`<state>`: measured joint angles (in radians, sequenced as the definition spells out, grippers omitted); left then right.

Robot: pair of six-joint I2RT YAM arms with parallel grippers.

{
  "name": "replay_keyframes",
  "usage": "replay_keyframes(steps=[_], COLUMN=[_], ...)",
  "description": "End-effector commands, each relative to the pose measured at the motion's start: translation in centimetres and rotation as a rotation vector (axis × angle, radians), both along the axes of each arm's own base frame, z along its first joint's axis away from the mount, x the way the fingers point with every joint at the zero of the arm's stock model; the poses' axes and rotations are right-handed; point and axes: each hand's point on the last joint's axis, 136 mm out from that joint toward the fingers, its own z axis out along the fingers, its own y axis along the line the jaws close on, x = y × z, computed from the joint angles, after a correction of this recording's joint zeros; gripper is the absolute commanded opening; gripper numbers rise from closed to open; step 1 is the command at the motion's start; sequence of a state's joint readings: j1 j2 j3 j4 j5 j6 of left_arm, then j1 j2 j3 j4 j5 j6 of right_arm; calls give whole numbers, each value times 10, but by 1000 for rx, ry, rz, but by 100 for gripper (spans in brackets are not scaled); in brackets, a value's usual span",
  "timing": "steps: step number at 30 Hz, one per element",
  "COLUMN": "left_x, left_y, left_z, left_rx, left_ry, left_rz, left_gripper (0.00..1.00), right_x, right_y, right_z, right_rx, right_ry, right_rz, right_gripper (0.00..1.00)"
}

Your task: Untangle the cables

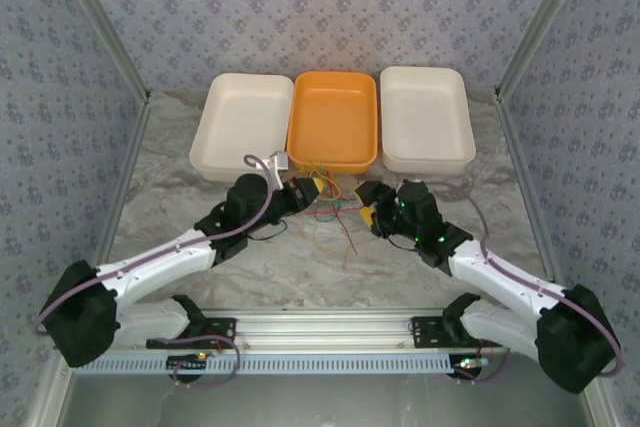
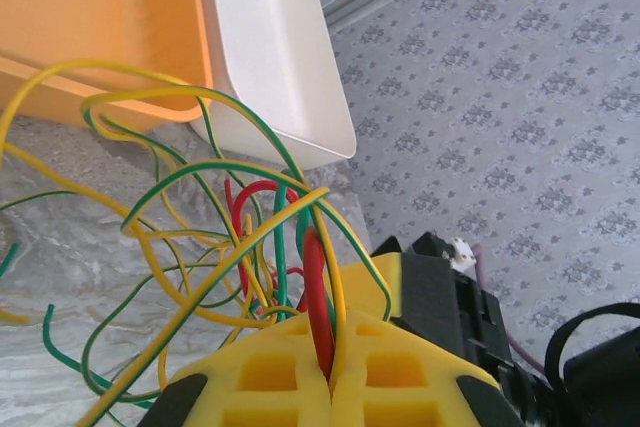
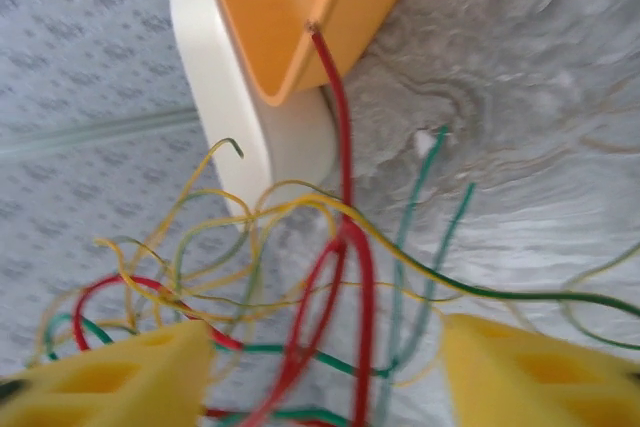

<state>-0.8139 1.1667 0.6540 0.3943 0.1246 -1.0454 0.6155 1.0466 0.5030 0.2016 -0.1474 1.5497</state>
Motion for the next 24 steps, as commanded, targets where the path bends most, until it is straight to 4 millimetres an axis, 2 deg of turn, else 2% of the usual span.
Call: replay_keyframes(steps=[1,2,4,6,8,10,14,16,20,22,24], left_x=[-6,-7,-10,-12,-16,-18,-21,-22,-18,-17,-16], left_y=[-7,-6,-3,-1,1,5,20,31,57,66,73], left_z=[23,22,23,25,26,26,15,5,-10,-11,-15], left_rx=[-78,-77,-79,-72,-50,-17,105,199,384,401,398], left_ry=[-53,-53,-52,-53,-37,-13,42,65,78,62,68], left_rz=[-42,-42,-41,-52,-77,-111,-137,-126,-53,-15,18], left_gripper=[0,0,0,0,0,0,0,0,0,0,0], right_x=[20,22,27,32,34,39,42,42,39,39,40], right_y=[8,6,3,-4,-23,-48,-71,-72,-71,-57,-43], right_z=[40,41,38,41,44,60,93,109,117,113,99], right_rx=[132,135,138,117,3,-161,-496,-578,-701,-699,-703], right_ry=[-74,-78,-69,-79,-92,-168,-301,-366,-401,-411,-373], right_rz=[-49,-61,-76,-83,-95,-104,-21,25,95,169,226], right_gripper=[47,42,18,0,0,0,0,0,0,0,0])
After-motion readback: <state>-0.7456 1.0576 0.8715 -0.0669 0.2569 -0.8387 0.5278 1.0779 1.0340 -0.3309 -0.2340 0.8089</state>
